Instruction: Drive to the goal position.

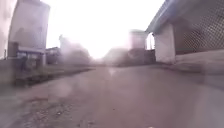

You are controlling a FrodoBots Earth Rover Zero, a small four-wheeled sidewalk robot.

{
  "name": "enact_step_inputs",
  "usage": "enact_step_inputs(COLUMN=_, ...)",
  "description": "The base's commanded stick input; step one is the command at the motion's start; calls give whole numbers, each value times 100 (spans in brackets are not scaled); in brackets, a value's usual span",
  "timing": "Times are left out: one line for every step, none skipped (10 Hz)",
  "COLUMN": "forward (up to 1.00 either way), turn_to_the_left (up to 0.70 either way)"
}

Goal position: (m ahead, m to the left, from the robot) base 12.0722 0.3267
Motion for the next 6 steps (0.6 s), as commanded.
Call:
enact_step_inputs(forward=100, turn_to_the_left=0)
enact_step_inputs(forward=100, turn_to_the_left=0)
enact_step_inputs(forward=100, turn_to_the_left=0)
enact_step_inputs(forward=100, turn_to_the_left=0)
enact_step_inputs(forward=100, turn_to_the_left=0)
enact_step_inputs(forward=100, turn_to_the_left=0)
